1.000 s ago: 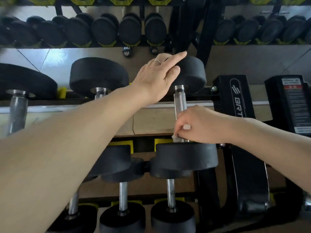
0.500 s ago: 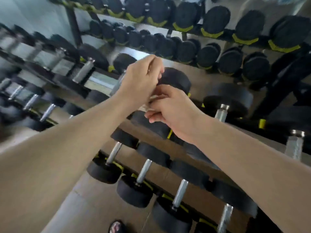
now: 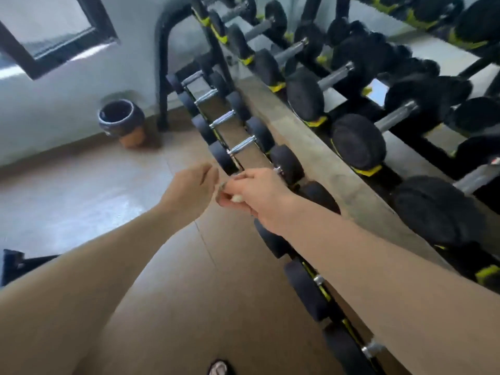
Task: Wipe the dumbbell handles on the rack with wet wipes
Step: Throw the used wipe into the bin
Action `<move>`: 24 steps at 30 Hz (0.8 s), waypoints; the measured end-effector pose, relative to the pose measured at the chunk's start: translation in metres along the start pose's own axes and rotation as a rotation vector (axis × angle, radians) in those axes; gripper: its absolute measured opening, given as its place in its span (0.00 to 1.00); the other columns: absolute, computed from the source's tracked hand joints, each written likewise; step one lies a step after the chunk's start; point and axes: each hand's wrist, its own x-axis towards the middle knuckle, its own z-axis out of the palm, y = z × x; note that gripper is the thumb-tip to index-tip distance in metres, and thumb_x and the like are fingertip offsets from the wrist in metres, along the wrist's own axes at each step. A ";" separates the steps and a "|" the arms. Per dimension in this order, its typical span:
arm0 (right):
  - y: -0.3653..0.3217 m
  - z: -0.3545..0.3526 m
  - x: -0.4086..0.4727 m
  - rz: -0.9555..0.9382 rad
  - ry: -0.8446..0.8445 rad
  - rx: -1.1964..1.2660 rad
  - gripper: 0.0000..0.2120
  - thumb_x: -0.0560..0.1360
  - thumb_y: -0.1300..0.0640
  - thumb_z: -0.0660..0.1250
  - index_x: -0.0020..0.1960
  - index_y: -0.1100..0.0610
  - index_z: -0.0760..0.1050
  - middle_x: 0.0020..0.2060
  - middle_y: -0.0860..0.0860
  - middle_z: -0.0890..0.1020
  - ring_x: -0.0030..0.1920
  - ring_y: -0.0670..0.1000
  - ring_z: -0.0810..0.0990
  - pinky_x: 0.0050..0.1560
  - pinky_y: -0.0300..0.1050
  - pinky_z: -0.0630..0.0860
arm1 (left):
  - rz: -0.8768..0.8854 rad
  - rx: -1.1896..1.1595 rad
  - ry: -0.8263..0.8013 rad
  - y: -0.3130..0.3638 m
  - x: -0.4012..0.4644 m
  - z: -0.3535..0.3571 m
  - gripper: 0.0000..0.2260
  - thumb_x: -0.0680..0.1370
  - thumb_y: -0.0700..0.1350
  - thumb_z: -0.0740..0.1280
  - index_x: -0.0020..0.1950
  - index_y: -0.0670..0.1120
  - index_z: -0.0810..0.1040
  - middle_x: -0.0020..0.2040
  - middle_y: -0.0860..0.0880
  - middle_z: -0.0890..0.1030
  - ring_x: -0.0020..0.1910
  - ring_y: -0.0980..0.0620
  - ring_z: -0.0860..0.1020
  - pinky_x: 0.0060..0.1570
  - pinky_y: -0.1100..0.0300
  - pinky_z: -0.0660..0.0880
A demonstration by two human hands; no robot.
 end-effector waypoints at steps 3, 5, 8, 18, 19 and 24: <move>-0.006 0.060 0.059 0.038 0.016 -0.101 0.09 0.78 0.65 0.69 0.56 0.68 0.77 0.44 0.59 0.81 0.40 0.54 0.83 0.39 0.41 0.83 | -0.063 0.036 -0.049 -0.060 0.038 -0.034 0.14 0.84 0.47 0.55 0.40 0.49 0.73 0.44 0.46 0.80 0.42 0.47 0.77 0.42 0.53 0.72; -0.008 0.086 0.095 0.024 0.028 -0.218 0.10 0.79 0.59 0.69 0.57 0.64 0.78 0.41 0.55 0.83 0.37 0.50 0.83 0.36 0.39 0.82 | -0.097 0.102 -0.054 -0.092 0.058 -0.054 0.15 0.84 0.49 0.54 0.40 0.48 0.72 0.43 0.45 0.80 0.43 0.44 0.77 0.47 0.48 0.76; -0.010 0.115 0.154 -0.014 0.077 -0.343 0.10 0.80 0.52 0.68 0.53 0.58 0.79 0.42 0.53 0.84 0.36 0.47 0.84 0.39 0.40 0.82 | -0.154 0.159 -0.045 -0.137 0.095 -0.074 0.17 0.84 0.51 0.54 0.40 0.46 0.73 0.42 0.45 0.79 0.42 0.43 0.76 0.45 0.49 0.77; -0.054 0.187 0.373 0.079 0.135 -0.320 0.07 0.79 0.57 0.68 0.52 0.61 0.79 0.38 0.54 0.82 0.34 0.48 0.81 0.38 0.43 0.80 | -0.279 0.357 -0.146 -0.251 0.257 -0.132 0.16 0.84 0.52 0.54 0.40 0.45 0.66 0.38 0.45 0.74 0.34 0.44 0.70 0.32 0.56 0.63; -0.061 0.198 0.401 0.090 0.115 -0.275 0.06 0.79 0.59 0.68 0.53 0.62 0.78 0.38 0.55 0.82 0.35 0.50 0.82 0.43 0.46 0.83 | -0.289 0.359 -0.129 -0.263 0.280 -0.136 0.16 0.84 0.52 0.53 0.41 0.45 0.66 0.37 0.45 0.73 0.35 0.43 0.71 0.33 0.55 0.63; -0.101 0.262 0.519 0.199 0.144 -0.167 0.05 0.75 0.69 0.67 0.43 0.61 0.78 0.33 0.53 0.80 0.33 0.48 0.82 0.54 0.49 0.83 | -0.243 0.392 -0.095 -0.315 0.382 -0.168 0.15 0.85 0.52 0.53 0.42 0.45 0.65 0.37 0.46 0.71 0.39 0.41 0.71 0.36 0.53 0.64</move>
